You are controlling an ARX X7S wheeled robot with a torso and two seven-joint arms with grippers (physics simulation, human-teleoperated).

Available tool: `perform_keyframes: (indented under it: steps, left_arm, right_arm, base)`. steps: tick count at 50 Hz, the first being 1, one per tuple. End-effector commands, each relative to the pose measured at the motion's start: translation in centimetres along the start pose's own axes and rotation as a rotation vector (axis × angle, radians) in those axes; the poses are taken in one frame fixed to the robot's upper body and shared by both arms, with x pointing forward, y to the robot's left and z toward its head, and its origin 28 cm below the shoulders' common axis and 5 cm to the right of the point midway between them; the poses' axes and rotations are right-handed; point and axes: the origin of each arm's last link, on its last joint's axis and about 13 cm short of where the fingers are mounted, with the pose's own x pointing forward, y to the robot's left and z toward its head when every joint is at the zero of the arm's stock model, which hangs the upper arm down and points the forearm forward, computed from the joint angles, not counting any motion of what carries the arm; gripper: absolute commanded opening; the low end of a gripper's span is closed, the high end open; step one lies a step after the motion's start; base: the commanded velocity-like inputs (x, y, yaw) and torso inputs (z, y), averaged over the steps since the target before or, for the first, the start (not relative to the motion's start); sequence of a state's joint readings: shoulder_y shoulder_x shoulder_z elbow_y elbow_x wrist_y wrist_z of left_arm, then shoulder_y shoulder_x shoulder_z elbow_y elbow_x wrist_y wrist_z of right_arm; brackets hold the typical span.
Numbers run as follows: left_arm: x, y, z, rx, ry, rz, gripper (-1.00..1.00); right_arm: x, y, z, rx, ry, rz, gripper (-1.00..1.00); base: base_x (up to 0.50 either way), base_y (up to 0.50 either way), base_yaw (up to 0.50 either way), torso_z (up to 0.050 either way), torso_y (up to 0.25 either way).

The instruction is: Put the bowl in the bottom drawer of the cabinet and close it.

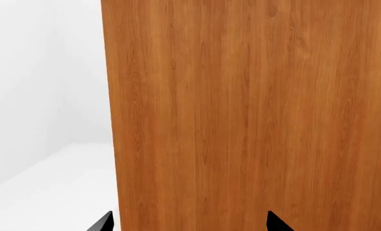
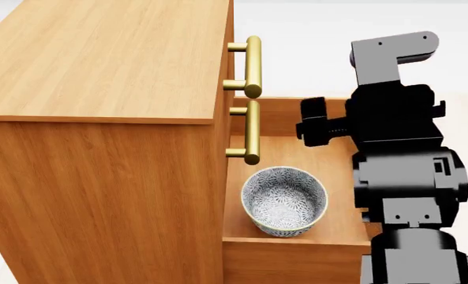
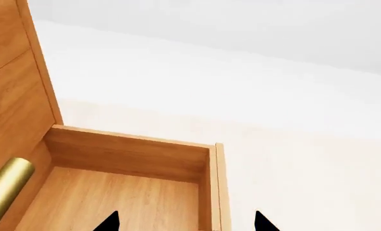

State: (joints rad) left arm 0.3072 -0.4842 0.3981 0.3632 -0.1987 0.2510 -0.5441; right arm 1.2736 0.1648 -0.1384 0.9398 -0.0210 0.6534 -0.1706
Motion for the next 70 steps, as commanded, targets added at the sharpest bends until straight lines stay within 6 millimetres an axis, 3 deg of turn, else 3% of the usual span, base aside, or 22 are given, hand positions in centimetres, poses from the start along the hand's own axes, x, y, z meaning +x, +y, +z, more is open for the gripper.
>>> perform_keyframes:
  steps: [1,17,33,52,70]
  left_arm:
    - [0.0,0.1,0.3,-0.011,0.008,0.009,1.00]
    - [-0.1,0.3,0.7,-0.125,-0.006,0.001,1.00]
    - [-0.2,0.2,0.8,-0.127,-0.010,-0.024,1.00]
    - [-0.2,0.1,0.5,-0.091,-0.014,-0.025,1.00]
    - [-0.2,0.1,0.4,-0.082,-0.019,-0.023,1.00]
  right_arm:
    - [-1.4,-1.9,0.3,0.044,-0.047,-0.066,1.00]
    - [-3.9,-4.0,0.2,0.095,-0.097,-0.125,1.00]
    - [-5.6,-6.4,-0.9,0.152,-0.131,-0.232,1.00]
    - [-7.2,-8.0,-4.3,0.202,-0.134,-0.332,1.00]
    - [-7.6,-8.2,-7.5,0.192,-0.106,-0.379,1.00]
  base:
    - [0.00,0.00,0.00,0.000,0.000]
    - [0.00,0.00,0.00,0.000,0.000]
    - [0.00,0.00,0.00,0.000,0.000]
    - [0.00,0.00,0.00,0.000,0.000]
    - [0.00,0.00,0.00,0.000,0.000]
